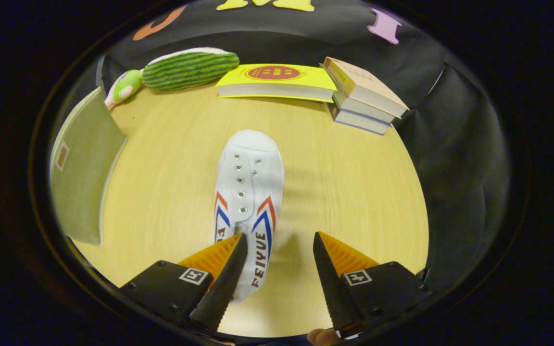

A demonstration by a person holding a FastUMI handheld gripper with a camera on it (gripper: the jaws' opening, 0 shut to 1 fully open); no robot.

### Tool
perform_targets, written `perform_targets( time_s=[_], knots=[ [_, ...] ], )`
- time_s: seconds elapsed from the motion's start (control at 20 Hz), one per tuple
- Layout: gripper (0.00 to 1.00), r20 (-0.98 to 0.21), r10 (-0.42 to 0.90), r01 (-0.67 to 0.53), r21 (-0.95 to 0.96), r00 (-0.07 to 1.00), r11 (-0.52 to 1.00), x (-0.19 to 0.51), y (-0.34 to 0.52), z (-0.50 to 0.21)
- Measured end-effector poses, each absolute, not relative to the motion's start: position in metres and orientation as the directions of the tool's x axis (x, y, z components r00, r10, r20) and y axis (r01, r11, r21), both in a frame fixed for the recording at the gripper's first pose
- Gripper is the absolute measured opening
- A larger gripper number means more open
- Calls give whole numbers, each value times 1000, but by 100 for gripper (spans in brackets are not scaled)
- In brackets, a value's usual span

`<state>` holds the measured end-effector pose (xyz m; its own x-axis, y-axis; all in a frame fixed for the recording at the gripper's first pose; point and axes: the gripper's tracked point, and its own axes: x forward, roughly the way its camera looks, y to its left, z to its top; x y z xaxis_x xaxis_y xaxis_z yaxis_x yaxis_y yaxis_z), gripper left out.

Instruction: Open the storage box then place both shoes into the box .Put the left shoe in first, then the right shoe, with the right side of both shoes facing outward in a uniform manner.

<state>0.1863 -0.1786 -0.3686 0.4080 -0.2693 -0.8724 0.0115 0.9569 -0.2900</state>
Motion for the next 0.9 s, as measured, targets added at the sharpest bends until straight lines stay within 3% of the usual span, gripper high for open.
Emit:
perform_targets(
  time_s=[0.25, 0.65, 0.7, 0.8, 0.85, 0.9],
  knots=[
    [81, -889, -254, 22, -266, 381, 964, 190, -175, -382],
    [82, -904, -228, 36, -231, 363, 972, 190, -168, -387],
    [75, -899, -188, 25, -194, 394, 981, 194, -161, -387],
    [30, -894, -175, 28, -180, 411, 983, 192, -157, -384],
    [27, -884, -195, 31, -201, 424, 979, 193, -161, -380],
    [14, -881, -180, 48, -177, 437, 983, 193, -159, -376]
  ],
)
